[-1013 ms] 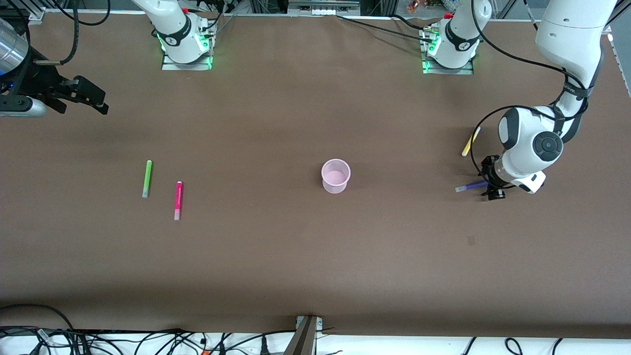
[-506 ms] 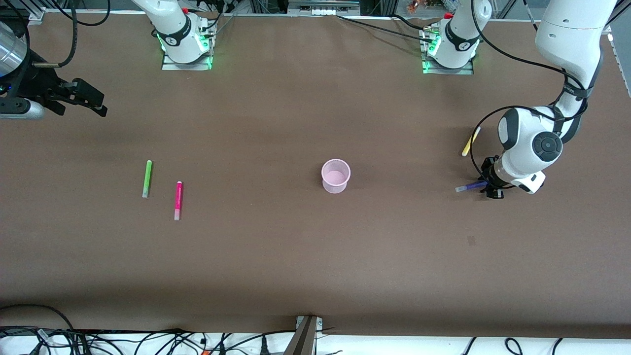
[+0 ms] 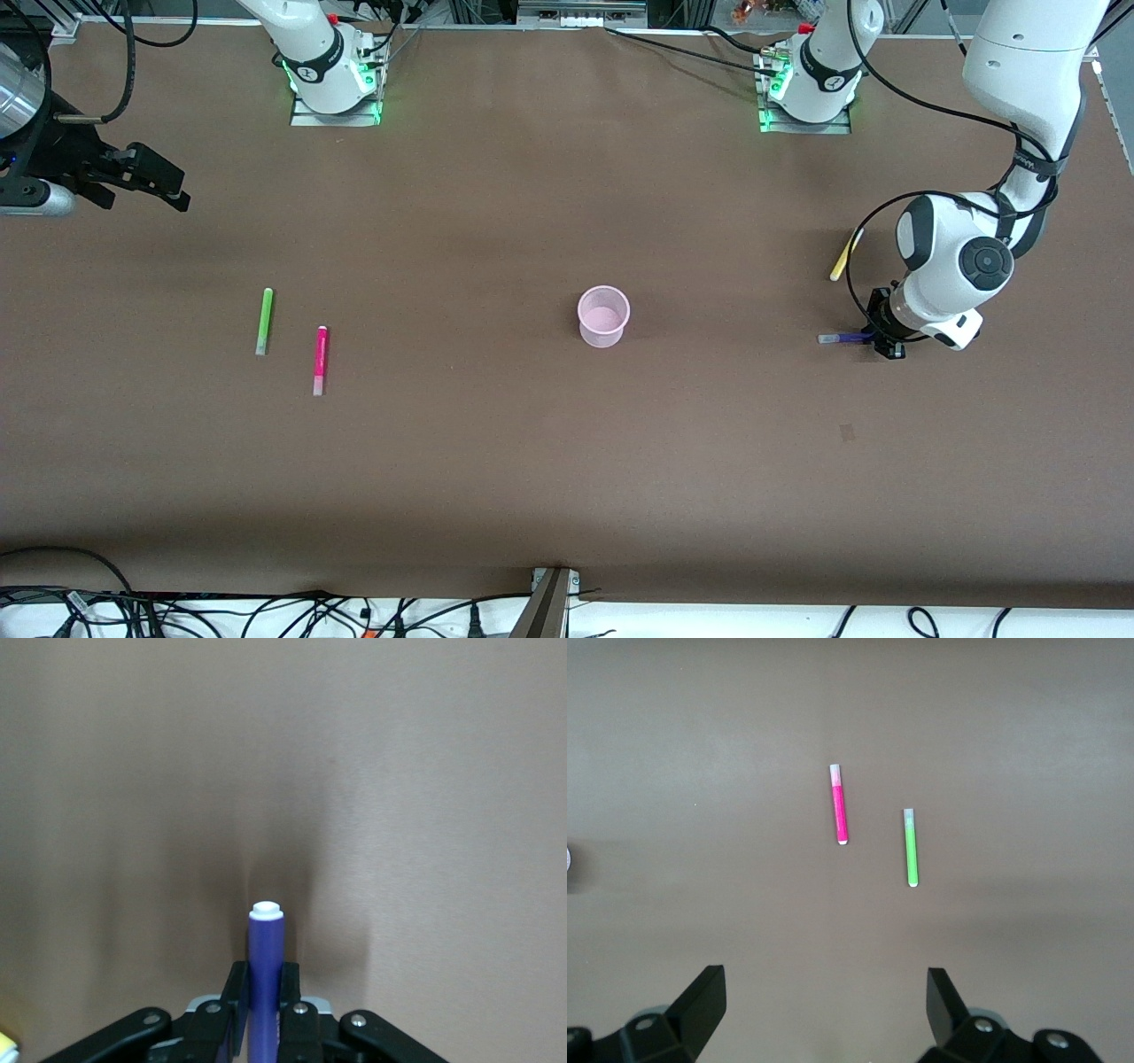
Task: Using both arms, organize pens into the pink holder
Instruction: 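Close the left gripper on the blue marker and lift it, then carry the blue marker to the holder while the right gripper reaches the pink marker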
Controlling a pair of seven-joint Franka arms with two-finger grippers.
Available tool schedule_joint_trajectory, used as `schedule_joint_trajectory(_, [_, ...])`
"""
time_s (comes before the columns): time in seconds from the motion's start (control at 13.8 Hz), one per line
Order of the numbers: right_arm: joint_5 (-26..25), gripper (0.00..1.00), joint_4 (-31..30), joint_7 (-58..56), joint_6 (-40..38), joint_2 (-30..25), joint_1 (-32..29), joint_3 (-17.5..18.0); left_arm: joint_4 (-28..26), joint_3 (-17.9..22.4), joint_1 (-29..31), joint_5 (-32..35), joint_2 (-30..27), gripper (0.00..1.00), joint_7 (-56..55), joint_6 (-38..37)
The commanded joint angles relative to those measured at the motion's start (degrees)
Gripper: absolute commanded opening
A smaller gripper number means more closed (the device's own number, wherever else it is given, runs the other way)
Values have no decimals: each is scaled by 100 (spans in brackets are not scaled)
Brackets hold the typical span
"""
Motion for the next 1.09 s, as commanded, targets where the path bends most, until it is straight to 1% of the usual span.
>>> schedule_joint_trajectory(0.0, [-79, 100, 122, -7, -16, 104, -51, 64, 300, 7, -42, 189, -338, 0, -146, -261])
schedule_joint_trajectory(0.07, [-71, 100, 122, 28, -16, 104, -51, 72, 501, -10, -68, 189, -531, 0, -102, -628])
schedule_joint_trajectory(0.14, [-1, 100, 113, 19, 1, 148, -77, 55, 817, -124, -173, 189, -629, 0, -58, -1101])
schedule_joint_trajectory(0.22, [17, 100, 113, -24, 10, 349, -86, 55, 1238, -186, -313, 197, -630, 0, -49, -1672])
schedule_joint_trajectory(0.36, [-79, 100, 122, -51, 10, 640, -69, 55, 2055, -204, -848, 346, -594, 0, -84, -2727])
schedule_joint_trajectory(0.51, [-88, 100, 113, -95, 229, 745, -86, 55, 2663, -195, -1402, 452, -594, 0, -110, -3423])
schedule_joint_trajectory(0.58, [-114, 100, 122, -243, 247, 1033, -69, 55, 2901, -195, -1674, 539, -586, 0, -136, -3696])
schedule_joint_trajectory(0.72, [-185, 100, 122, -499, 326, 1150, -60, 55, 3201, -195, -2254, 881, -577, 0, -547, -3997])
schedule_joint_trajectory(0.8, [-185, 100, 122, -482, 361, 1185, -42, 55, 3237, -195, -2535, 1083, -568, 0, -854, -4006])
schedule_joint_trajectory(0.87, [-185, 100, 122, -517, 362, 1368, -42, 64, 3272, -195, -2869, 1294, -533, 0, -1214, -4006])
schedule_joint_trajectory(1.01, [-167, 100, 52, -491, 623, 1615, 19, 81, 3543, -195, -3406, 1594, -227, 0, -1865, -4015])
